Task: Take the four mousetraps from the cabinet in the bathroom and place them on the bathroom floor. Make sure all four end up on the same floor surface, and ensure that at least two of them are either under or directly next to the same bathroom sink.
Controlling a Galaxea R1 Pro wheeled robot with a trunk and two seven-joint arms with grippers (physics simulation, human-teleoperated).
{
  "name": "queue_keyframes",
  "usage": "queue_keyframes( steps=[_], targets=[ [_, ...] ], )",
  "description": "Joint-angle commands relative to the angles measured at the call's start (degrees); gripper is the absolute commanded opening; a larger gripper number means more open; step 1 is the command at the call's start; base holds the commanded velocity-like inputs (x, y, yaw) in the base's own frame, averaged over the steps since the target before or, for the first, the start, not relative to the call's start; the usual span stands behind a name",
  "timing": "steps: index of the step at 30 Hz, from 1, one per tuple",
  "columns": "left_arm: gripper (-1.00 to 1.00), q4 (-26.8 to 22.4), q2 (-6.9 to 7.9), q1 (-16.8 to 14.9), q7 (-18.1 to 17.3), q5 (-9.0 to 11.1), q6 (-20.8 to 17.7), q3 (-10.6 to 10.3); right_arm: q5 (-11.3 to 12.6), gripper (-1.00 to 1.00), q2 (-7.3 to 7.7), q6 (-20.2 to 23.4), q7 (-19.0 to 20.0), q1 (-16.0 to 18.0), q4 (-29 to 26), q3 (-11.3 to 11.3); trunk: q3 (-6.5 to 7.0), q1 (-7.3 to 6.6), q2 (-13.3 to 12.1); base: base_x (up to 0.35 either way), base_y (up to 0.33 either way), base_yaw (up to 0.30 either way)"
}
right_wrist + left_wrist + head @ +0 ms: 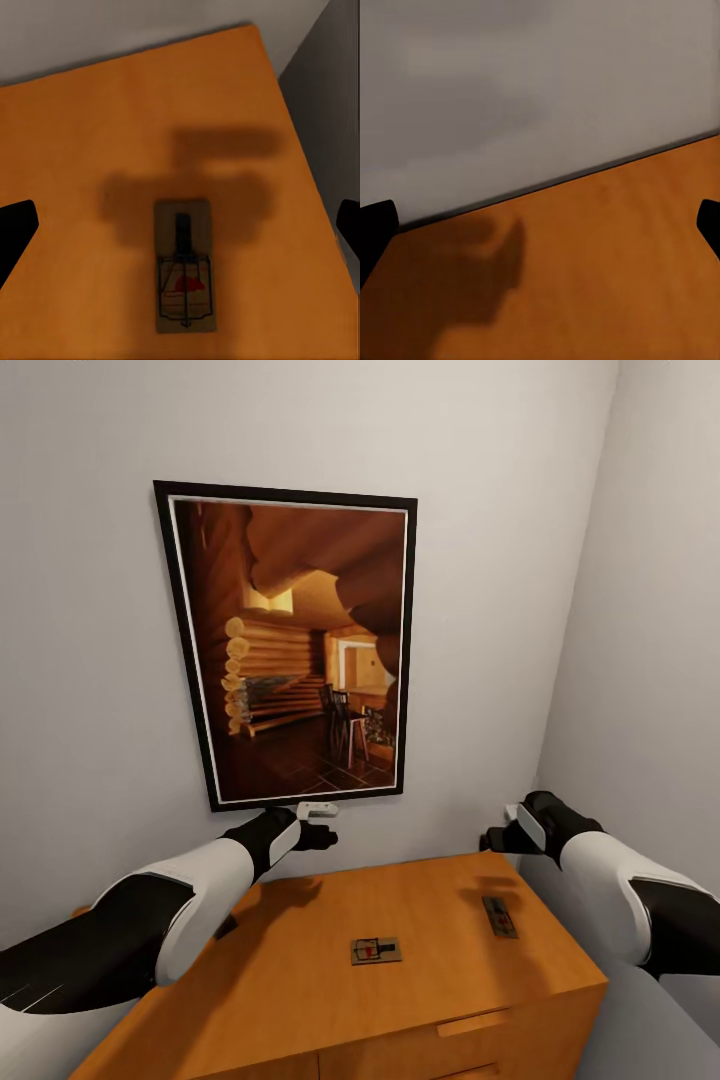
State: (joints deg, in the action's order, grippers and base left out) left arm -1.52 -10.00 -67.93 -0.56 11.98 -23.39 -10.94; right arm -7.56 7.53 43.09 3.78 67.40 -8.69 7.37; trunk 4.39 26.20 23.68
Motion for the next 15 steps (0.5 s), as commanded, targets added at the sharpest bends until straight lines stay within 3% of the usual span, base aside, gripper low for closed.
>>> queue_keyframes(
  steps=[1, 15],
  targets=[
    [1.00, -0.06, 0.00, -0.01, -0.06, 0.47, -0.26, -0.49, -0.59, 1.00, 0.23, 0.26, 0.61, -0.02, -0.10, 0.44, -0.03, 0.02, 0.04, 0.000, 0.000, 0.000],
    [1.00, -0.21, 0.00, -0.01, -0.06, 0.34, -0.26, -0.51, -0.55, 1.00, 1.05, -1.39, 1.47, 0.00, 0.49, 0.78, -0.03, 0.02, 0.04, 0.000, 0.000, 0.000]
  ],
)
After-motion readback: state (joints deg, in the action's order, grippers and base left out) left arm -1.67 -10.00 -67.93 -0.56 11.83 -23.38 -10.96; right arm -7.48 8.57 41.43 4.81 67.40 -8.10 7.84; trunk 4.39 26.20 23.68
